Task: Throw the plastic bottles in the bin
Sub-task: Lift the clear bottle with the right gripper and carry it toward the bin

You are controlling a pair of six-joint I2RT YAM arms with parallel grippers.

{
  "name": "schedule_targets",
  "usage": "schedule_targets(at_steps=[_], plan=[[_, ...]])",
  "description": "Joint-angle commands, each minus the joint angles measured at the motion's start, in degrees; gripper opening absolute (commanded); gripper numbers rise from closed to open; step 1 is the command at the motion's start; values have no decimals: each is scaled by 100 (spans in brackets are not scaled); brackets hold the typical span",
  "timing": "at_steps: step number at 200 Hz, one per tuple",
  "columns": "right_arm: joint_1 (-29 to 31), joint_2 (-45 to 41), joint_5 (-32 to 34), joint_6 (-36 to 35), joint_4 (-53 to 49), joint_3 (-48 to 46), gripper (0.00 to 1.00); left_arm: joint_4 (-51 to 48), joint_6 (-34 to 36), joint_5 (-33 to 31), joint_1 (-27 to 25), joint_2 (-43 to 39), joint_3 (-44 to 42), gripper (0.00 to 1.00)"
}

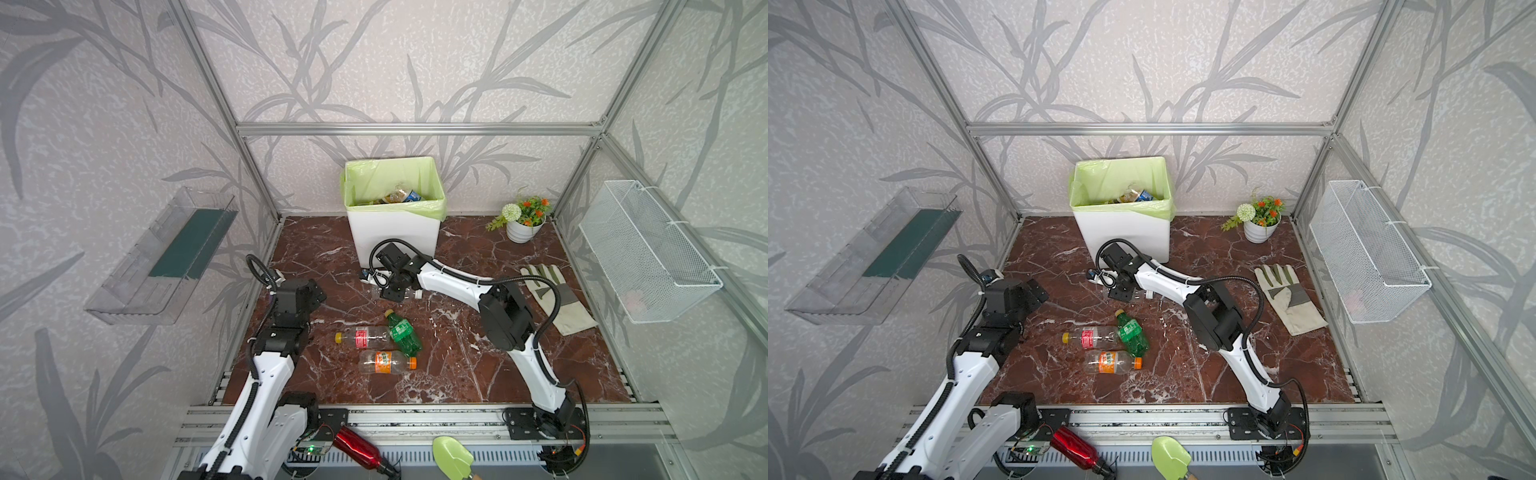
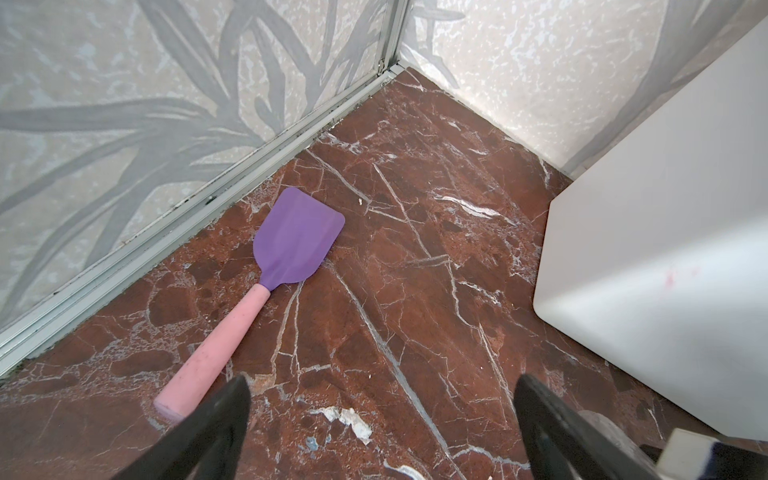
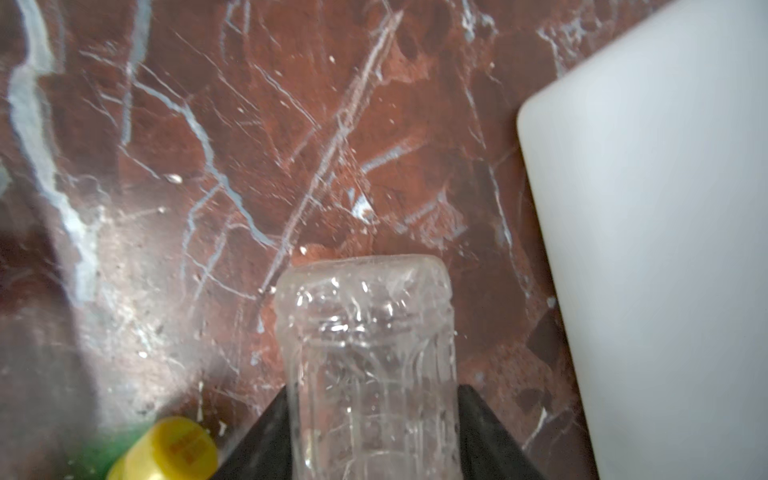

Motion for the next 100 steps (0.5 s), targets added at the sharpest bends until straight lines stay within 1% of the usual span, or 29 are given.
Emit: schedule_targets(at_steps=[1, 34, 54, 71, 86, 100], plan=[[-282, -572, 268, 384, -51, -623, 56, 38, -107, -39, 40, 26, -27, 99], [-603, -1387, 393, 869, 298, -1680, 56, 102, -85, 30, 33, 81, -36, 99], [-811, -1617, 501, 1052, 225, -2102, 58, 125, -73, 53, 38, 96, -47, 99], [-920, -1726, 560, 1082, 132, -2364, 66, 153, -63, 92, 35, 125, -53, 99], [-922, -1792, 632, 1031, 110, -2463, 79, 171, -64, 104, 34, 152, -44, 99], [-924, -1790, 599, 1004, 57, -2363, 83, 207, -78, 131, 33, 171, -44, 99]])
